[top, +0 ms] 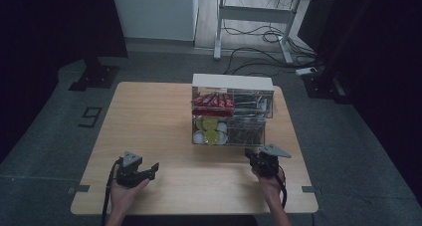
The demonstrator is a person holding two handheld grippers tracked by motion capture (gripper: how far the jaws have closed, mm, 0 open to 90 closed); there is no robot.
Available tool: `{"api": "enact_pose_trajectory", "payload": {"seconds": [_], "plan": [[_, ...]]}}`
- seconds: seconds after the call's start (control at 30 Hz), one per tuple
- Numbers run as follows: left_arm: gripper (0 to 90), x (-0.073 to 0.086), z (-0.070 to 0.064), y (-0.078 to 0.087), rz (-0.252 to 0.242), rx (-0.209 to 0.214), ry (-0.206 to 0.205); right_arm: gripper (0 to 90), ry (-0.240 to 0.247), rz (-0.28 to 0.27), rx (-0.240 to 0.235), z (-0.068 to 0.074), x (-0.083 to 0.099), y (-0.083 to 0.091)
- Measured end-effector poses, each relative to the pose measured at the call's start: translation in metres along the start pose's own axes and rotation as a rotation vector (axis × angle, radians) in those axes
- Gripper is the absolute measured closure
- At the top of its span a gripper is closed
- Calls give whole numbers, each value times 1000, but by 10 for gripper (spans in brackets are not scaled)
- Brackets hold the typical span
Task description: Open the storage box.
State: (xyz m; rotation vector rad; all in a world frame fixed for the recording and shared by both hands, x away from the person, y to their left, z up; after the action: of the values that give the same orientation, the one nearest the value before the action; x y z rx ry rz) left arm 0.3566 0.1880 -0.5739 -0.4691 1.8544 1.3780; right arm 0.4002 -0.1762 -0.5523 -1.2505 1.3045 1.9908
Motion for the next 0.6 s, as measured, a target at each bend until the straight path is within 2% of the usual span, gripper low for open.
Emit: {"api": "enact_pose_trajectory", "payload": {"seconds": [0.3,0.6], "plan": [[292,0,0,-1,3,-1,-2,891,-24,-6,13,-11,-1,0],[292,1,0,-1,6,1,-2,890,-24,-2,13,-12,1,1]]}}
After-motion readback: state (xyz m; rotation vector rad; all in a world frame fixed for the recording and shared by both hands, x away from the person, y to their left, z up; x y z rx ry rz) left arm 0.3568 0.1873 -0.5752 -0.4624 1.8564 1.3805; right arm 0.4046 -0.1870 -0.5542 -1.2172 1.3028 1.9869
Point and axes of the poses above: each handheld gripper's, and its own axes: y roughly backward along the jaws, x roughly out of its underside, z roughly to its left, the point moved 9 cm from there along -y, roughly forward along the jaws, and after that the axes turned 1 degree about z, right-handed, at the moved point
